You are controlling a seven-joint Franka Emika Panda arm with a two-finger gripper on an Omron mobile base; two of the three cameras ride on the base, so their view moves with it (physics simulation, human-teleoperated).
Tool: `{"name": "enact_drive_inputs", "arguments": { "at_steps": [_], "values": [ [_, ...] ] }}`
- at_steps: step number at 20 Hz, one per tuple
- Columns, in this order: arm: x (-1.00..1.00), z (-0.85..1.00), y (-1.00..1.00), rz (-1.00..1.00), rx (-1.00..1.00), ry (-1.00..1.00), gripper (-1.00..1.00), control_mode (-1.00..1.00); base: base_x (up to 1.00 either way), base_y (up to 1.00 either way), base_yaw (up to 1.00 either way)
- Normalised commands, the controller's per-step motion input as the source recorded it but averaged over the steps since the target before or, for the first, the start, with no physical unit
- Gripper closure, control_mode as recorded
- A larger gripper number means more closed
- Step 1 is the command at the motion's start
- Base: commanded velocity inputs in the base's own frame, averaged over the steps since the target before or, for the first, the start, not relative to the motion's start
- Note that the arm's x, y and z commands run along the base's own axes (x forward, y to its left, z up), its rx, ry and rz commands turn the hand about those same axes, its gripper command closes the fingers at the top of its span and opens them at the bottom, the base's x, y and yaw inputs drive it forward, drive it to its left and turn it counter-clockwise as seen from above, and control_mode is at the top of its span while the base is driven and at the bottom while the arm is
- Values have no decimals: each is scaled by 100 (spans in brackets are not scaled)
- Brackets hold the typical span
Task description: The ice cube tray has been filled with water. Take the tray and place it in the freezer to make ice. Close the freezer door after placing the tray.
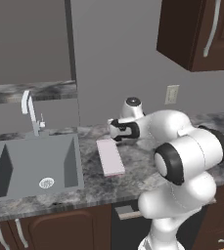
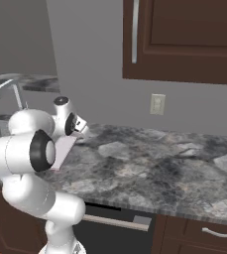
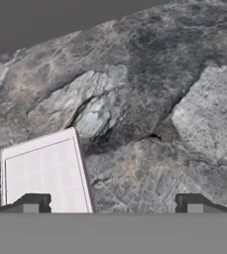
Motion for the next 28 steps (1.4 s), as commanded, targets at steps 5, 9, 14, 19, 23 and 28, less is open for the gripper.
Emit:
{"name": "enact_drive_inputs", "arguments": {
  "at_steps": [5, 9, 14, 19, 23, 28],
  "values": [
    [35, -28, 6, -1, 0, 0, -100, -100, 0, 0, 0],
    [40, -37, 9, -2, 0, 3, -100, -100, 0, 0, 0],
    [39, -40, 9, -2, 0, 3, -100, -100, 0, 0, 0],
    [40, -26, 6, -3, 0, 5, -100, -100, 0, 0, 0],
    [39, -26, 3, -3, 0, 5, -100, -100, 0, 0, 0],
    [38, -34, 2, -3, 0, 3, -100, -100, 0, 0, 0]
  ]
}}
